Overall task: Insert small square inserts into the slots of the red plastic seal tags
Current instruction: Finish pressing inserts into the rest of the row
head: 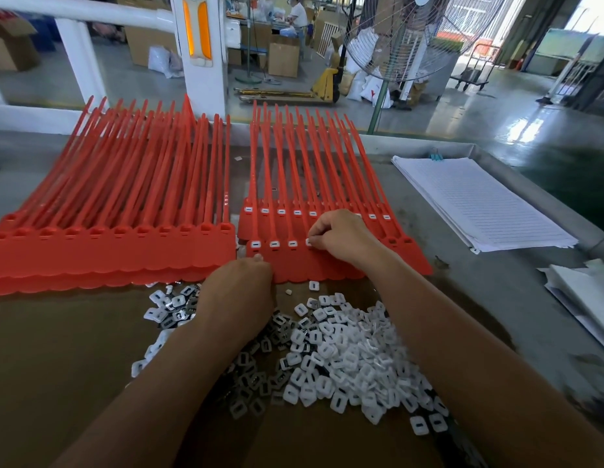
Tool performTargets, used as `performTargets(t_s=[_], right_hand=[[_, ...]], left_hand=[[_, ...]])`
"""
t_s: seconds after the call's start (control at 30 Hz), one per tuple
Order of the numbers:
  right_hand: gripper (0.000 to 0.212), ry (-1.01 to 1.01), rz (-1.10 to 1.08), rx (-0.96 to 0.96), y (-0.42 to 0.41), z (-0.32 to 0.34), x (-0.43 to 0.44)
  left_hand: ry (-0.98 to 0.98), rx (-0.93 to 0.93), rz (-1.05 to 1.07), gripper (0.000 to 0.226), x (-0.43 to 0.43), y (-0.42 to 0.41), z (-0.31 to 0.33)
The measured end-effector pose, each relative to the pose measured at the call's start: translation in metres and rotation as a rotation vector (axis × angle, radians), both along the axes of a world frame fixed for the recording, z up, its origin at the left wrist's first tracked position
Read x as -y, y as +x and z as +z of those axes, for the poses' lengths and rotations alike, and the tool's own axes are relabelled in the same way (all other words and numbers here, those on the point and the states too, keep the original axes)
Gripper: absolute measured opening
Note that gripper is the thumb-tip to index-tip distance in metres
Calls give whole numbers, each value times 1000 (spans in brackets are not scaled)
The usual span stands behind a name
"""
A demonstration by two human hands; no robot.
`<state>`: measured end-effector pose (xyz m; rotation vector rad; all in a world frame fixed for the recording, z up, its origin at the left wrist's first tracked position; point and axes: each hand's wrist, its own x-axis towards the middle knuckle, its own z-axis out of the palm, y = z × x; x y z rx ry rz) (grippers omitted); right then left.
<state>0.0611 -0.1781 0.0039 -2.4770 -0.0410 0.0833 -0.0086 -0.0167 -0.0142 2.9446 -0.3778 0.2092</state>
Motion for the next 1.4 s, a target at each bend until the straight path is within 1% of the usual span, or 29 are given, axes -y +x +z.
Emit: performTargets(t_s=[0.1, 0.27, 0.43, 0.57, 0.63, 0.77, 0.8, 0.9, 1.0, 1.13, 1.23, 1.33, 1.4], right_hand=[[22, -50, 16, 24, 0, -1, -1], [27, -53, 1, 10, 3, -1, -2], [27, -32, -50, -57, 9, 3, -5], [18, -109, -36, -144, 15, 12, -8], [15, -111, -43, -172, 17, 15, -9], [35, -105, -69, -203, 20, 15, -10], [37, -99, -74, -199, 20, 15, -9], [31, -64, -64, -181, 15, 14, -6], [8, -64, -39, -139, 7, 14, -4], [18, 52, 23, -90, -3, 14, 5], [14, 99, 101, -73, -14, 15, 16], [12, 44, 156, -28, -29, 16, 26], [10, -20, 188, -34, -42, 19, 32]], left_hand=[[10, 5, -7, 36, 0, 0, 0], [9, 6, -9, 35, 0, -1, -1], [4, 4, -16, 33, 0, -1, 1], [1, 3, -15, 33, 0, -2, 2], [-1, 4, -13, 33, 0, -2, 2], [-9, -9, -9, 33, -1, -3, 1], [-10, -14, -7, 33, -1, -3, 1], [-9, -24, -7, 33, 0, -3, 2], [-3, -22, 1, 34, 2, -3, 4], [9, -33, 4, 35, 2, -2, 3], [7, -34, 6, 37, 2, -2, 4], [0, -39, 4, 37, 3, -2, 3], [-5, -51, 6, 37, 2, -2, 3]])
